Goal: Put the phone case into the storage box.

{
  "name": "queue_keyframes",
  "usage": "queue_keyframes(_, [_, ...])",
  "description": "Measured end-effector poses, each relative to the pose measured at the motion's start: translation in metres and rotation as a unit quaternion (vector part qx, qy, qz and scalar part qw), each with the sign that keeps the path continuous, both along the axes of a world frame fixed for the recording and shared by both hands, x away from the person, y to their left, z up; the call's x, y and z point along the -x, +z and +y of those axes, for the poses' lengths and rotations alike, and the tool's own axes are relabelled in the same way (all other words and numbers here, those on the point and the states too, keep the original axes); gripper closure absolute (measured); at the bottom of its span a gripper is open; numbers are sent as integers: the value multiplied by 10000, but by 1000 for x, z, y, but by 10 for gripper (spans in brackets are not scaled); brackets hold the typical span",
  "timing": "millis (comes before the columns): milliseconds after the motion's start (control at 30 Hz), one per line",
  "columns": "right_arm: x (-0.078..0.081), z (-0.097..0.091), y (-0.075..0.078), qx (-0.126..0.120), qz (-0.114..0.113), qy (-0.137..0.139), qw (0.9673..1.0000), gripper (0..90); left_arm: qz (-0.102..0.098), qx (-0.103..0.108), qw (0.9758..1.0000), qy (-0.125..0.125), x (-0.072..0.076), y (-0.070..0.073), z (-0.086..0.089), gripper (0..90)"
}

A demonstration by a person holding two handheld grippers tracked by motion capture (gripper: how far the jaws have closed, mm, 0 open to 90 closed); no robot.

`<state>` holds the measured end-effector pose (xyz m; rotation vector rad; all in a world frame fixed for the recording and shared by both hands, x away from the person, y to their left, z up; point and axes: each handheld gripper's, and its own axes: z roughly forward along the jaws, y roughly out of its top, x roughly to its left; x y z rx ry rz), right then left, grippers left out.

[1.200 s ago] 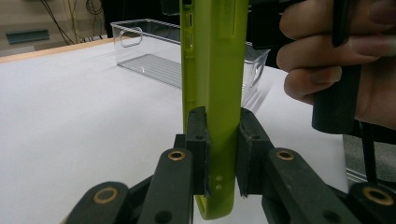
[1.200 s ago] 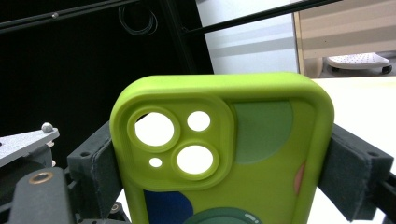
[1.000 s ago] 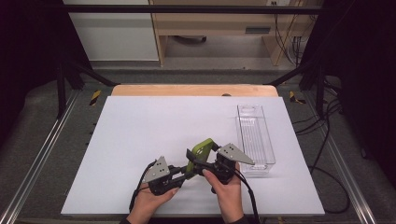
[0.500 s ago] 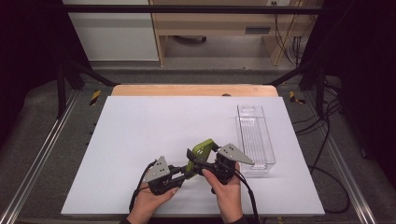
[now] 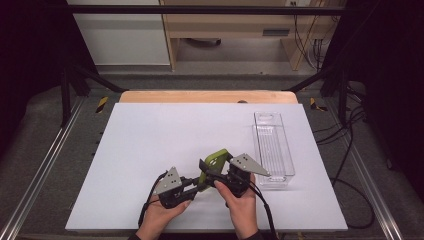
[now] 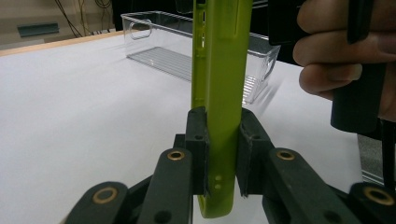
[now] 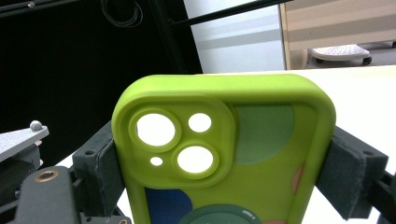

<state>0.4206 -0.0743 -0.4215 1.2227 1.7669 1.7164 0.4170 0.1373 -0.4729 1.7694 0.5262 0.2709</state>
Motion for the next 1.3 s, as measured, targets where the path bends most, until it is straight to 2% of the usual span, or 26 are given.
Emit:
queue_keyframes(900, [-4, 8, 6, 296, -79, 65, 9995, 159, 52, 72, 9999, 116, -3, -1, 4, 762])
queue_keyframes(1300, [-5, 7, 9, 374, -124, 53, 9992, 160, 66, 194, 9997, 162, -3, -1, 6, 684])
